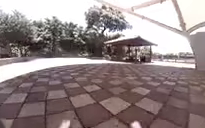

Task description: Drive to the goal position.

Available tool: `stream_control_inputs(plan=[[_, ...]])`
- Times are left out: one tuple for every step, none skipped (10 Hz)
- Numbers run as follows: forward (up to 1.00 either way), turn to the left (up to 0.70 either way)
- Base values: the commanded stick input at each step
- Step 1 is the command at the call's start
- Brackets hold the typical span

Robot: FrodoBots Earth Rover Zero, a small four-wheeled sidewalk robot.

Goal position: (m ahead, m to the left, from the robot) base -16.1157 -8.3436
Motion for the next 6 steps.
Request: stream_control_inputs(plan=[[0.7,-0.27],[0.7,-0.27],[0.7,-0.27],[0.7,-0.27],[0.7,-0.27],[0.7,-0.27]])
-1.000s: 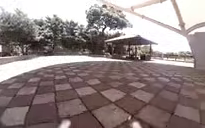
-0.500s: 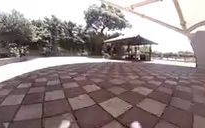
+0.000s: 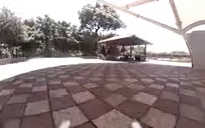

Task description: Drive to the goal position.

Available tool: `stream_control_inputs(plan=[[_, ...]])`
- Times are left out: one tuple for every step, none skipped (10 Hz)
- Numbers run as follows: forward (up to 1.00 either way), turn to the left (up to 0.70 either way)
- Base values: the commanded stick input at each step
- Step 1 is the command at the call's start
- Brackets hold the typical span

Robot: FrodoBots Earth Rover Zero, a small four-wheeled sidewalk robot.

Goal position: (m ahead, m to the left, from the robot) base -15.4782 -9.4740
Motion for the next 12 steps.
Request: stream_control_inputs(plan=[[0.7,-0.27],[0.7,-0.27],[0.7,-0.27],[0.7,-0.27],[0.7,-0.27],[0.7,-0.27],[0.7,-0.27],[0.7,-0.27],[0.7,-0.19],[0.7,0.2],[0.7,0.27],[0.7,0.27]])
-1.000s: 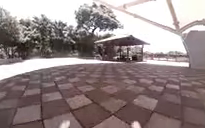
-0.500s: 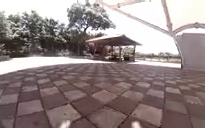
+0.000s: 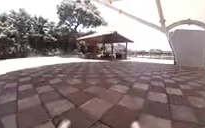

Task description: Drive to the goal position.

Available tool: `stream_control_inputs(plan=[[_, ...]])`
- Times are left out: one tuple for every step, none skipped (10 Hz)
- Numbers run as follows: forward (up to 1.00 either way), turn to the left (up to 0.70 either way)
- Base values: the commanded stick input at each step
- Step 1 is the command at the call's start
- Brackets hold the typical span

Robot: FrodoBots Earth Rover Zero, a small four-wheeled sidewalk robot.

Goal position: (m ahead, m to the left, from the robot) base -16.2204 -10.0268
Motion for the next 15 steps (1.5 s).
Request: stream_control_inputs(plan=[[0.7,0.27],[0.7,0.27],[0.7,0.27],[0.7,0.27],[0.7,0.27],[0.7,0.27],[0.7,0.27],[0.7,0.27],[0.7,0.27],[0.7,0.27],[0.7,0.27],[0.7,0.27],[0.7,0.27],[0.7,0.16],[0.7,0.0]])
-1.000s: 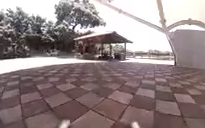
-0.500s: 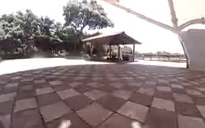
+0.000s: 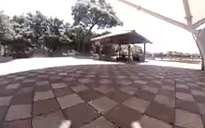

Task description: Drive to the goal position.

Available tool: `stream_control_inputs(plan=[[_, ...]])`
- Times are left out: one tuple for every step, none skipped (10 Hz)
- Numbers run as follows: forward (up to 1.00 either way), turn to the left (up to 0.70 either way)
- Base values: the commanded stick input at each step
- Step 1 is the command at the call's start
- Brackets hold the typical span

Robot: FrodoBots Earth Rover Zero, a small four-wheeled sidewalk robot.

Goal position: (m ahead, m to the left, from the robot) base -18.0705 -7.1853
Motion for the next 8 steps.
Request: stream_control_inputs(plan=[[0.7,0.0],[0.7,0.0],[0.7,0.0],[0.7,0.0],[0.7,0.0],[0.7,0.0],[0.7,0.0],[0.7,-0.14]])
